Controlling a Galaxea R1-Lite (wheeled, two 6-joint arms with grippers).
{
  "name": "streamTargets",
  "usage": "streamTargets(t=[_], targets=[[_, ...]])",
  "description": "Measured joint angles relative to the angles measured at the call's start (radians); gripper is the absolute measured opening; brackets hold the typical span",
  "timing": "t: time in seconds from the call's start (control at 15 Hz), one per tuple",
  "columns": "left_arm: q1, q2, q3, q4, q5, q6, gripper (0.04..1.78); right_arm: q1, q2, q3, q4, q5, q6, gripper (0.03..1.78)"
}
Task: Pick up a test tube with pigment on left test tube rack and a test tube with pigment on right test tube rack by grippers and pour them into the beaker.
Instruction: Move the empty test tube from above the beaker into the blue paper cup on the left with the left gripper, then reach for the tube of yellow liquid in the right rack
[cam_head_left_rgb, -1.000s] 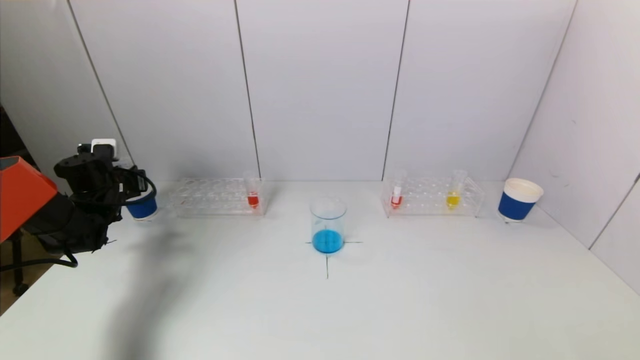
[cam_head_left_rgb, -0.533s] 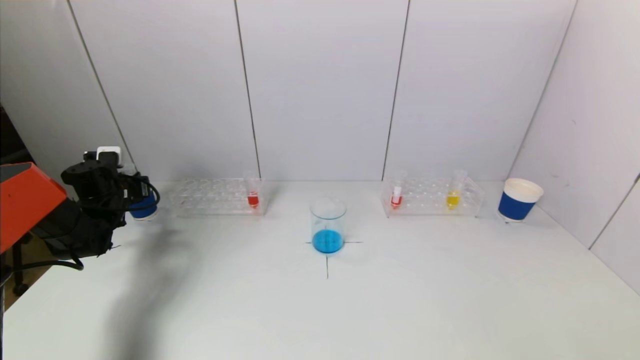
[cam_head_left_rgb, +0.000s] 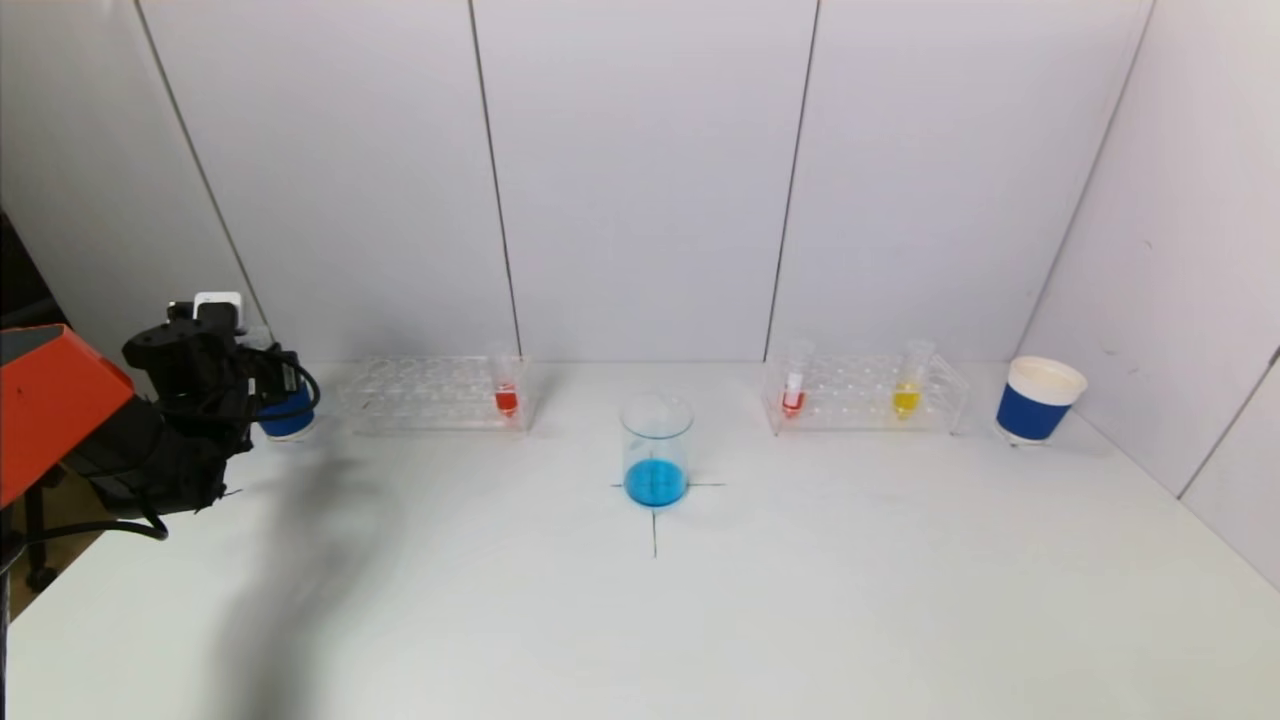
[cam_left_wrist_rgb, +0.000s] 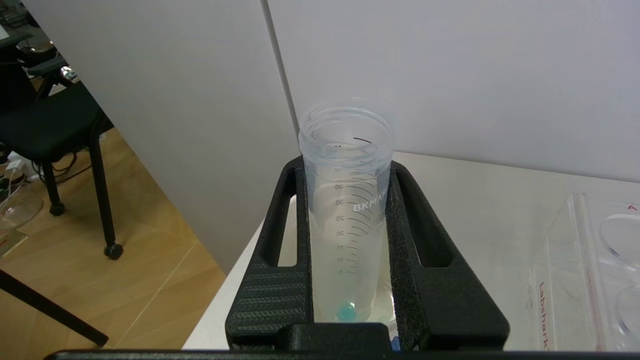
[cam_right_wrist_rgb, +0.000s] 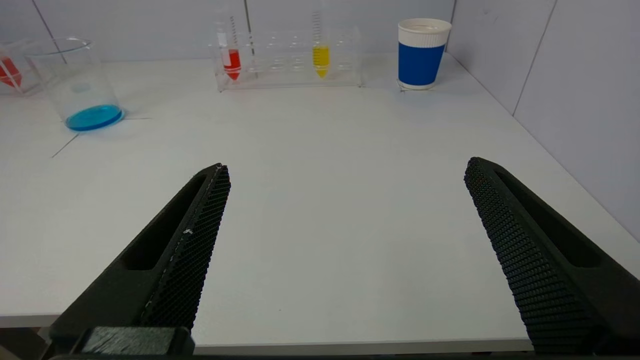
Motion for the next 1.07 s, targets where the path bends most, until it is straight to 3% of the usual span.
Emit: streamTargets(t=[0.27,0.6,0.8,1.07], targets=[[0.000,0.000,-0.006,0.000,0.000,-0.001,0.63,0.000,0.000,0.000,0.000,0.000,0.000,1.71],[0.001,0.001,-0.007,0.000,0.000,-0.001,1.39,0.000,0.000,0.000,0.000,0.000,0.000,1.71],[0.001,0.001,-0.007,0.000,0.000,0.000,1.69,0.000,0.000,0.000,0.000,0.000,0.000,1.71],[0.001,0.000,-0.006,0.000,-0.001,0.001,1.77,0.000,0.000,0.000,0.000,0.000,0.000,1.71]])
